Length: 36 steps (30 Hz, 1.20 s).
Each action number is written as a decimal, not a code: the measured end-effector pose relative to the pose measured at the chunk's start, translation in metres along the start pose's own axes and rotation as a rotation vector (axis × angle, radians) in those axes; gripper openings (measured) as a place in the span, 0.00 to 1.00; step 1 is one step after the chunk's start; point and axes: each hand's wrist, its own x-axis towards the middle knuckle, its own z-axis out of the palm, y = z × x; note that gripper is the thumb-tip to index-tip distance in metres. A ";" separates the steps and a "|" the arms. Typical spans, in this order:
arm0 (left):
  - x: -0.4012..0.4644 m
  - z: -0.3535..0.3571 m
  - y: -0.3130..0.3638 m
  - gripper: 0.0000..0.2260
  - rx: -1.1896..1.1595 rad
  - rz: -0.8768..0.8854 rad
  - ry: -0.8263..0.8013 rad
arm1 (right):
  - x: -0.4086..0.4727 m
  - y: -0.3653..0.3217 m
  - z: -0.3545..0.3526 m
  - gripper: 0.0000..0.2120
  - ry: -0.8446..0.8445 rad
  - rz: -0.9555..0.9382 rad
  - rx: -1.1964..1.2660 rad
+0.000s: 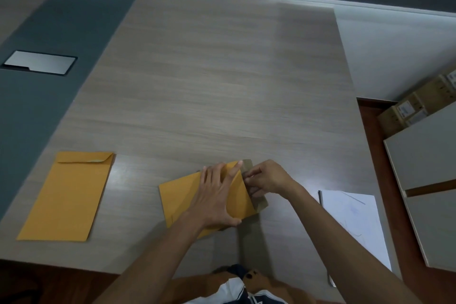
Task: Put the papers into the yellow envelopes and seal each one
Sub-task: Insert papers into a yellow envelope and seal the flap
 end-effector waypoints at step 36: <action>0.027 0.017 -0.017 0.46 0.138 -0.293 -0.013 | 0.046 0.057 -0.083 0.06 0.739 0.042 0.524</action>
